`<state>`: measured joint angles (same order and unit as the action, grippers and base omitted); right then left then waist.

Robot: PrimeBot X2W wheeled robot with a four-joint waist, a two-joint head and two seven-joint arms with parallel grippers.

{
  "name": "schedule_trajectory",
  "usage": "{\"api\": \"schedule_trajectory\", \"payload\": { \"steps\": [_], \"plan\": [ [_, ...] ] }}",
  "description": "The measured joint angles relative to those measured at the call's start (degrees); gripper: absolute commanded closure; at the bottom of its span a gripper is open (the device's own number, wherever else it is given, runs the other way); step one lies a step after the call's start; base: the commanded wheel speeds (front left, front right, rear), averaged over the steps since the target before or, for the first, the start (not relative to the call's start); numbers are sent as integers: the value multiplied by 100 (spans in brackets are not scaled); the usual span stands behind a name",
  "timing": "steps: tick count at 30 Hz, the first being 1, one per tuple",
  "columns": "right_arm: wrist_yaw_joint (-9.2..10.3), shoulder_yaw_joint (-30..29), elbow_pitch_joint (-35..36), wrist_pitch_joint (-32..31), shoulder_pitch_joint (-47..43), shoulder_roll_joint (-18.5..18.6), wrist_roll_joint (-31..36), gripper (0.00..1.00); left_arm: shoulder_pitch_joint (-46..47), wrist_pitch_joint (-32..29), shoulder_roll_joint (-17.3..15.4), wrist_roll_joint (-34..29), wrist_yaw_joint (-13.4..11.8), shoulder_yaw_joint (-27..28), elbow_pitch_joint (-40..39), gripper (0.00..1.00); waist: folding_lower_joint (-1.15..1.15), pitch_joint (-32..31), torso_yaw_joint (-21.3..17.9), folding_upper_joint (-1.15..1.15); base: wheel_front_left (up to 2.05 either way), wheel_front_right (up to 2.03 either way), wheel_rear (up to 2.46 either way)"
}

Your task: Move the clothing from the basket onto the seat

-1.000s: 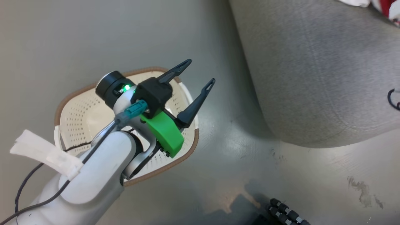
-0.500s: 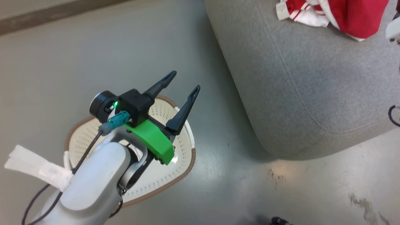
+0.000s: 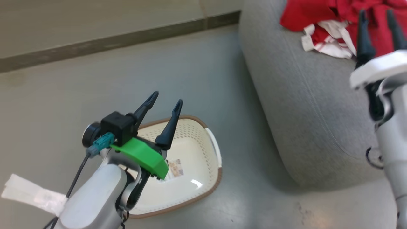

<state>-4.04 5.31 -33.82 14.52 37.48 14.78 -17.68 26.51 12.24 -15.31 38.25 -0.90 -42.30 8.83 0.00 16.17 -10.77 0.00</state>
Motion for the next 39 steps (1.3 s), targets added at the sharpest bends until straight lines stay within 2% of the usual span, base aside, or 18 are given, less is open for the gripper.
{"api": "schedule_trajectory", "payload": {
  "steps": [13, 18, 21, 27, 39],
  "plan": [
    [-43, 235, 460, 0, -1115, -434, 31, 0, -723, 151, -20, 107, -337, 495, 167, 0, 0, -700, 788, 0, 0, 0, 0],
    [-31, 301, 671, 0, -1523, -632, 73, 0, -1083, 197, -123, 133, -423, 766, 199, 0, 0, -1004, 1047, 0, 0, 0, 0],
    [11, 427, 787, 0, -1924, -886, 75, 0, -1476, 200, -252, 148, -520, 1114, 213, 0, 0, -1249, 1189, 0, 0, 0, 0],
    [115, 511, 971, 0, -2439, -1040, 78, 0, -2067, 200, -401, 147, -587, 1626, 185, 0, 0, -1539, 1268, 0, 0, 0, 0],
    [324, 469, 1490, 0, -3100, -1068, 78, 0, -2761, 201, -342, -132, -595, 2553, -298, 0, 0, -1688, 1111, 0, 0, 0, 0]
  ]
}}
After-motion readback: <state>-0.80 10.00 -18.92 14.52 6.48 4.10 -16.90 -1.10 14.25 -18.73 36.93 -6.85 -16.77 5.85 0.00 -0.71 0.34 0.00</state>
